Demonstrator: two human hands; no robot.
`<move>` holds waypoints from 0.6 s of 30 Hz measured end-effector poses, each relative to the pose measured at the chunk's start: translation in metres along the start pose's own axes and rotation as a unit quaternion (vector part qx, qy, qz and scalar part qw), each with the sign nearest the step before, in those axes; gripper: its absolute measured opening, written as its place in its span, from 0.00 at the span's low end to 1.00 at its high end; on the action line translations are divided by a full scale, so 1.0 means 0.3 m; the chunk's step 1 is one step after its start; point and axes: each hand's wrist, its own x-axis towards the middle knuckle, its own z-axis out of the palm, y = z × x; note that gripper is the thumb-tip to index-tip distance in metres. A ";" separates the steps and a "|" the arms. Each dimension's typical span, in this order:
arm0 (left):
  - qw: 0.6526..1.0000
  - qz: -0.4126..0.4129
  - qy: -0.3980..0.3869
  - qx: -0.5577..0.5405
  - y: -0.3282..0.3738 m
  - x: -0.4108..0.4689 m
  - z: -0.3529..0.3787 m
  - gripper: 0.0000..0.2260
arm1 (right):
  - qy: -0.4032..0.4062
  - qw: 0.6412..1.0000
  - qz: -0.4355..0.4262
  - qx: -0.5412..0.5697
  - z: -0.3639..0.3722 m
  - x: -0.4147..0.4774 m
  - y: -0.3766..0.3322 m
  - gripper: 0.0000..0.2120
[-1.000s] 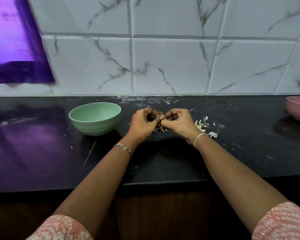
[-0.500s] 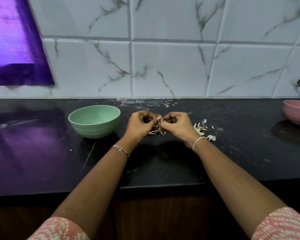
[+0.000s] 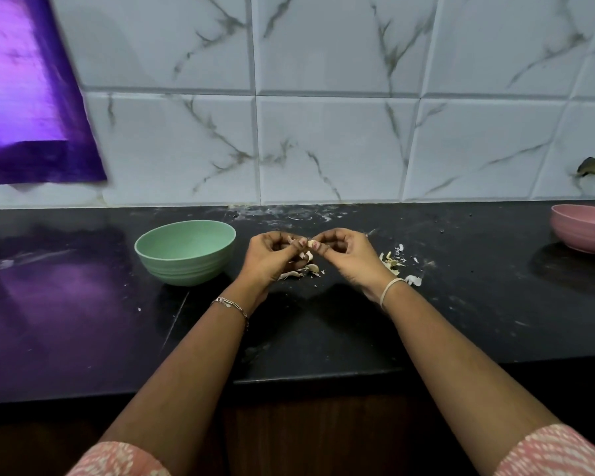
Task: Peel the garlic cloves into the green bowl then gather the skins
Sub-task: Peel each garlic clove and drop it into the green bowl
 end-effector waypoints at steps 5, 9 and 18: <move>0.998 -0.007 -0.016 0.056 -0.005 -0.006 0.007 0.07 | -0.065 0.997 0.052 0.009 -0.035 -0.003 -0.006 0.05; 0.988 0.015 -0.014 0.151 -0.022 0.005 0.003 0.08 | -0.138 0.987 0.069 -0.049 -0.087 -0.037 -0.015 0.06; 0.944 0.122 0.054 0.303 -0.009 0.051 0.065 0.08 | -0.241 0.956 0.130 -0.108 -0.152 -0.067 -0.054 0.07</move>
